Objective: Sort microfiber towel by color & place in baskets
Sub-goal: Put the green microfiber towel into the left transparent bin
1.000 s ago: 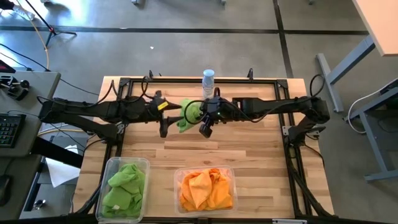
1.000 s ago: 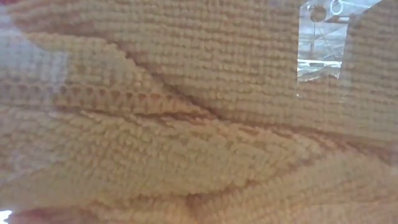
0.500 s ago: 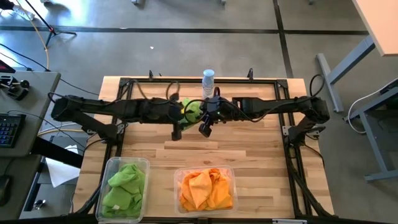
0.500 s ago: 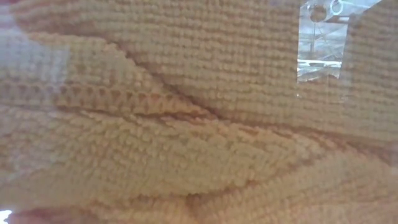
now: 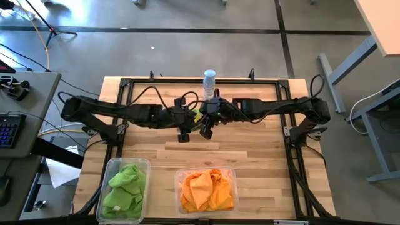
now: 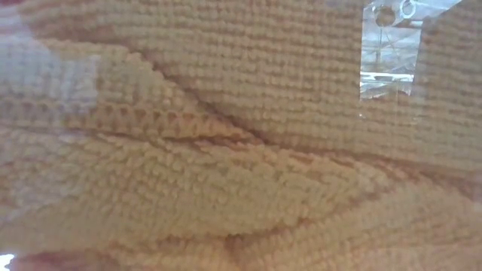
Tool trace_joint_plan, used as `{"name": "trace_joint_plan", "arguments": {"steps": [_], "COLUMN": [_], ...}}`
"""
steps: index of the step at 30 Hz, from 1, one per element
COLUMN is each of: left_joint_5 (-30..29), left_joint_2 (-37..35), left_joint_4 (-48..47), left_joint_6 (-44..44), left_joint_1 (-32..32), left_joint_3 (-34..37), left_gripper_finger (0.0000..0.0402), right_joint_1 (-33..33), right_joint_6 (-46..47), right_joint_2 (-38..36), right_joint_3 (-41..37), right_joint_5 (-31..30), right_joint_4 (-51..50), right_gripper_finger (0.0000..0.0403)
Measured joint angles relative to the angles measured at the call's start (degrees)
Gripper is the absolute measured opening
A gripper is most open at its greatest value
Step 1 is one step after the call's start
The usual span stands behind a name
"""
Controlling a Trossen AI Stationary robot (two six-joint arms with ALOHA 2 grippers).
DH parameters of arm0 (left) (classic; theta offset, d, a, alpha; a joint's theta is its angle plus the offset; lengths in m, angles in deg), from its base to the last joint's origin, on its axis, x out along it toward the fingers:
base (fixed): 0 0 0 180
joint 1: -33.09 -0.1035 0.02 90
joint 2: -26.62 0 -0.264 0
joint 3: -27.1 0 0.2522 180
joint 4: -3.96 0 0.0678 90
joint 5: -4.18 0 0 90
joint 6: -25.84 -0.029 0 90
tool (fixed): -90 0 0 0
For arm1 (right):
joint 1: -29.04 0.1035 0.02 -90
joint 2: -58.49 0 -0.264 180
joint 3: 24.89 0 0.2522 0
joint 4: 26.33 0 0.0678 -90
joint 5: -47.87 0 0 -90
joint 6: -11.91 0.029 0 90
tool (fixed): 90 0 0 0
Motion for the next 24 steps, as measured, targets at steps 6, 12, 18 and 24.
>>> {"name": "trace_joint_plan", "arguments": {"steps": [6,12,18,24], "left_joint_5": [-2.78,-6.03,-6.52,-4.66], "left_joint_2": [2.41,3.64,2.62,2.26], "left_joint_4": [-2.43,-5.15,-3.22,-1.82], "left_joint_6": [0.37,5.33,6.63,6.63], "left_joint_1": [-0.19,-0.13,-0.08,-0.08], "left_joint_3": [0.37,0.27,0.35,0.35], "left_gripper_finger": [0.0204,0.0204,0.0204,0.0204], "right_joint_1": [0.32,0.18,0.07,-0.18], "right_joint_6": [-2.35,-0.96,-0.04,-0.06], "right_joint_2": [-0.34,-0.17,-0.26,-0.28], "right_joint_3": [0.28,0.26,0.26,0.28], "right_joint_5": [1.31,1.95,1.67,1.0], "right_joint_4": [5.68,4.82,-0.54,-1.14], "right_gripper_finger": [0.0007,0.0007,0.0007,0.0007]}}
